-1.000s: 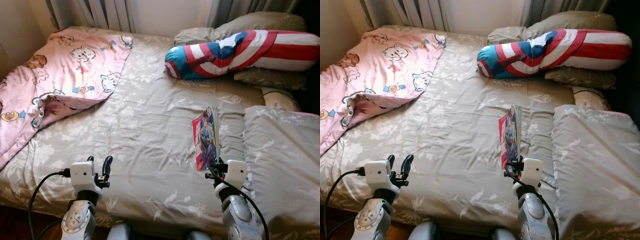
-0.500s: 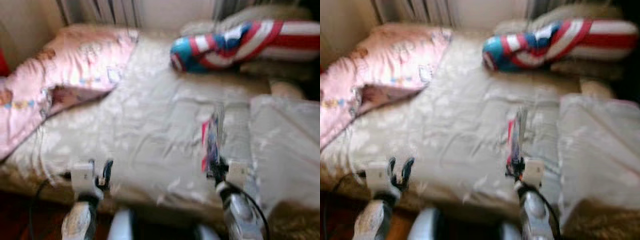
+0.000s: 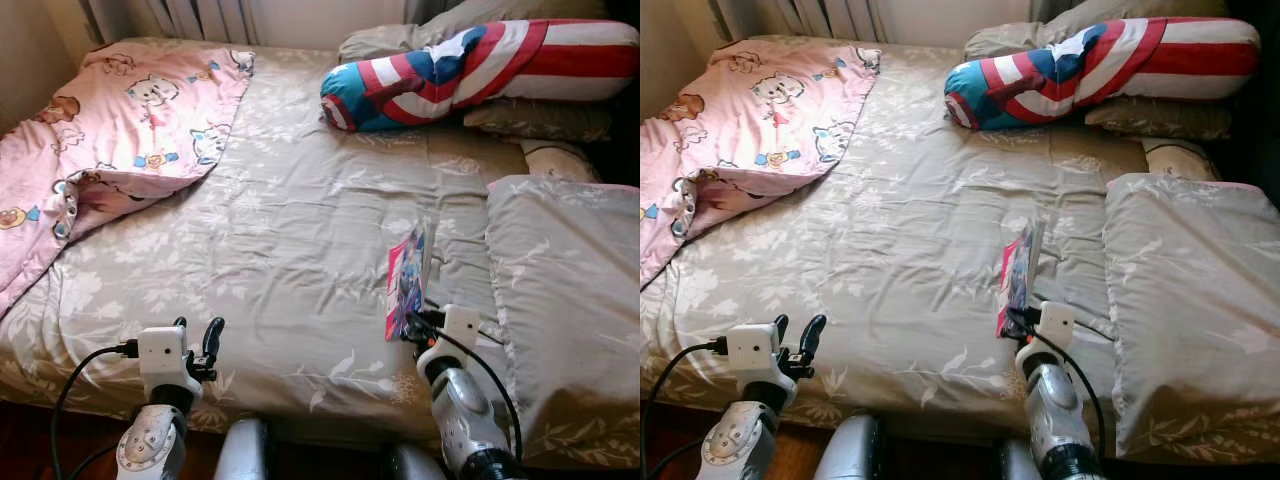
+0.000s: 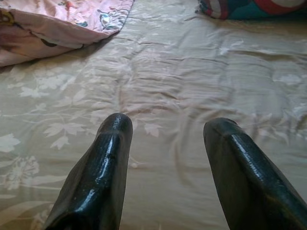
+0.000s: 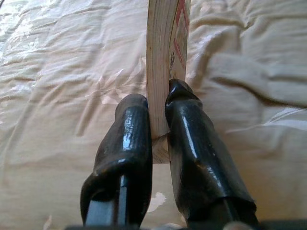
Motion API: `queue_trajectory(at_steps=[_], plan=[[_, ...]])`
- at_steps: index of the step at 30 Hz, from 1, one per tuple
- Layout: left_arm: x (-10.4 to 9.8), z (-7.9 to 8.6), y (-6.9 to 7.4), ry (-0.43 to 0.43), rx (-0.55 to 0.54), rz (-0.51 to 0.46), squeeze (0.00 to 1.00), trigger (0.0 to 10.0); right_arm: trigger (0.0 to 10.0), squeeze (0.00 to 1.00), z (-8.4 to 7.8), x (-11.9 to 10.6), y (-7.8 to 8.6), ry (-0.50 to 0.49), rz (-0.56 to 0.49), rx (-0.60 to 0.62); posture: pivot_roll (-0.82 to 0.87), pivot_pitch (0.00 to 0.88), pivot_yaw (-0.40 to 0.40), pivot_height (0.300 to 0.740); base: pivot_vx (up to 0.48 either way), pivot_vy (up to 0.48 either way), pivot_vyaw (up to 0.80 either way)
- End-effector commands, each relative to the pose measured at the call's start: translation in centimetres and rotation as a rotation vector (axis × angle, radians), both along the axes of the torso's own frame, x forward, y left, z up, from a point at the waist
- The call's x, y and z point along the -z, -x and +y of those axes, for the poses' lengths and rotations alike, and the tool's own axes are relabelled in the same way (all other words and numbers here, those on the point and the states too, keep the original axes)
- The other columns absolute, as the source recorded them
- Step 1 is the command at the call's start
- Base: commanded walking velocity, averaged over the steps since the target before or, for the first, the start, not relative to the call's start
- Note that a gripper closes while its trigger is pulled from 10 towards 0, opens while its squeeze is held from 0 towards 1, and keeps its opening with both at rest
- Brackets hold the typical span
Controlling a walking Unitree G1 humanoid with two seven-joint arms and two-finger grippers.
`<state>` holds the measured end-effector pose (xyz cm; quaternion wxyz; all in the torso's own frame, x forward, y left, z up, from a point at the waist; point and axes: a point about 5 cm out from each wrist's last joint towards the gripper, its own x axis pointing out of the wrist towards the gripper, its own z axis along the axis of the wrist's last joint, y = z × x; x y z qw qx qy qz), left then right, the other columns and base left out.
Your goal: Clean up the room
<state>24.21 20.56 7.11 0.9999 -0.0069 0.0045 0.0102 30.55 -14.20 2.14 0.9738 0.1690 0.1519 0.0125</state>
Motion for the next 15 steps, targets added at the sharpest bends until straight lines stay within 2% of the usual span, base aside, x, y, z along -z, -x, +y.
queue_trajectory(at_steps=[1, 2, 4, 7, 9, 15], plan=[[0.2, 0.2, 0.5, -0.013, 0.008, 0.029, 0.00, 10.0, 10.0, 0.00, 0.3, 0.1, -0.3, -0.056, 0.029, 0.008, 0.09, 0.212, 0.006, 0.656, 0.000, 0.000, 0.00], [0.2, 0.2, 0.5, -0.013, 0.008, 0.029, 0.00, 10.0, 10.0, 0.00, 0.3, 0.1, -0.3, -0.056, 0.029, 0.008, 0.09, 0.212, 0.006, 0.656, 0.000, 0.000, 0.00], [0.1, 0.5, 0.6, -0.019, 0.011, 0.032, 0.00, 10.0, 10.0, 0.00, 0.6, 0.3, -0.6, -0.145, 0.068, 0.027, 0.09, 0.217, 0.020, 0.656, 0.000, 0.000, 0.00], [-0.1, 0.6, 0.6, -0.028, 0.016, 0.033, 0.00, 10.0, 10.0, 0.00, 0.8, 0.7, -0.5, -0.197, 0.110, 0.026, 0.11, 0.223, 0.037, 0.656, 0.000, 0.000, 0.00], [-0.2, 0.7, 0.6, -0.030, 0.017, 0.034, 0.00, 10.0, 10.0, 0.00, 0.7, 0.8, -0.5, -0.190, 0.116, 0.024, 0.12, 0.225, 0.041, 0.656, 0.000, 0.000, 0.00], [-0.4, 1.1, 1.0, -0.043, 0.024, 0.051, 0.00, 10.0, 10.0, 0.00, -0.9, 1.5, -0.1, -0.180, 0.155, 0.060, 0.12, 0.237, 0.054, 0.656, 0.000, 0.000, 0.00]])
